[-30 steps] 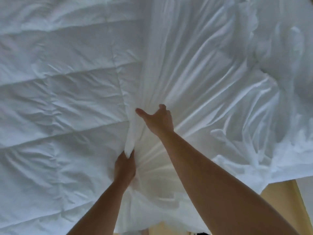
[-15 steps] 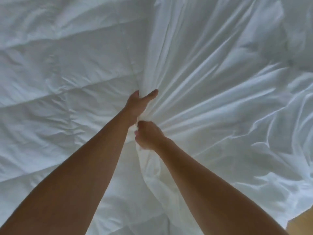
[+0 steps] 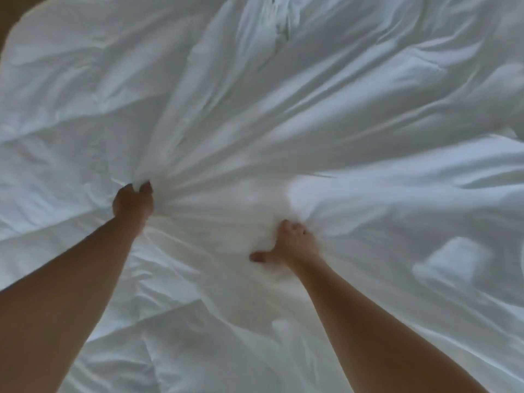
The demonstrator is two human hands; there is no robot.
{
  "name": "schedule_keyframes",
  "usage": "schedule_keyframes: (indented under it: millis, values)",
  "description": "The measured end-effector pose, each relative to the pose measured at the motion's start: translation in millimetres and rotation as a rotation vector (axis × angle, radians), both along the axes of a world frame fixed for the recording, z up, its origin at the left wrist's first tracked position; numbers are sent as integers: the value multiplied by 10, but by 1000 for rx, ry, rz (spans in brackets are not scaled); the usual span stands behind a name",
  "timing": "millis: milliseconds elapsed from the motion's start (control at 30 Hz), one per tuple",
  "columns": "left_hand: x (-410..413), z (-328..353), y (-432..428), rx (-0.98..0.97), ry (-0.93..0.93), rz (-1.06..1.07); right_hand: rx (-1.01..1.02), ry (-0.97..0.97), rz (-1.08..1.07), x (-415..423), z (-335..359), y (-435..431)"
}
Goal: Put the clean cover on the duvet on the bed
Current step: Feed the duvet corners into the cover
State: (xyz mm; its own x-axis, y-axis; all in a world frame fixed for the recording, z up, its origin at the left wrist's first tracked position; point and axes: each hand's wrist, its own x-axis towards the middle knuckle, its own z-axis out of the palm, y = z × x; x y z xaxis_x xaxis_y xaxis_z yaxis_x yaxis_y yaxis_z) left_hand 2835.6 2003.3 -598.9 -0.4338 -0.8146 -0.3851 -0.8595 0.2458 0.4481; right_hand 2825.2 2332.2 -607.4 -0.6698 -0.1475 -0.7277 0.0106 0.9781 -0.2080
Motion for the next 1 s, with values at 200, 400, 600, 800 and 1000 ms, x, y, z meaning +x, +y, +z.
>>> schedule_keyframes:
  millis: [200, 400, 600, 800, 1000]
  values:
    - [260, -137, 877, 281, 131, 132, 54, 90, 39, 294, -222, -108]
    - [1069, -107, 1945, 659, 61, 79, 42, 166, 35, 332, -246, -153]
    - [1229, -95, 2781, 576, -6, -247, -76, 225, 121, 308, -95, 417]
    - [1398, -92, 2622, 107, -186, -489, 340, 436, 13, 1073, 29, 1678]
    - [1638, 208, 2797, -338, 158, -592, 93, 332, -51, 1459, 103, 1978]
